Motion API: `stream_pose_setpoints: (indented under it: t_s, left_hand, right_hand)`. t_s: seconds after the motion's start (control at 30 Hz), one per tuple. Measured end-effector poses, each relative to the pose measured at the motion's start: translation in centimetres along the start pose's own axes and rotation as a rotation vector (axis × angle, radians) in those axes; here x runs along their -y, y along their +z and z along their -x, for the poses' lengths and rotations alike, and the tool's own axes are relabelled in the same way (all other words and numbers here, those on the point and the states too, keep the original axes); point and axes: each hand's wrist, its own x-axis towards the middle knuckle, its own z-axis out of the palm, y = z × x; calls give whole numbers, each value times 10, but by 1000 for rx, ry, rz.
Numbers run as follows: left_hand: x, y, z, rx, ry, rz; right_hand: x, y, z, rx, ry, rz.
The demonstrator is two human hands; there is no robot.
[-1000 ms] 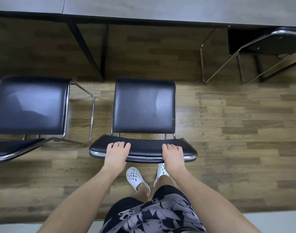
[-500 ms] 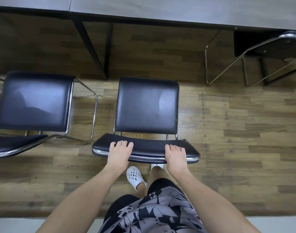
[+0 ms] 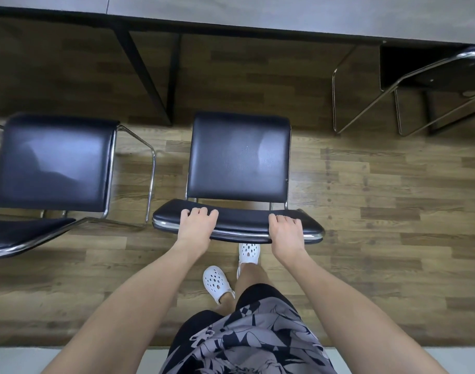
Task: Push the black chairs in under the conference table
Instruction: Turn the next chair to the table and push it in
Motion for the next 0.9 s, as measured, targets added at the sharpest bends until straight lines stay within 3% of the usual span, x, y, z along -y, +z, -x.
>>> stream_pose_setpoints:
  t_s: [0.9]
  left_hand:
    - [10,-72,-119,-33,-10,-45]
  right_hand:
    - [-44,-65,-117,-37,-16,37]
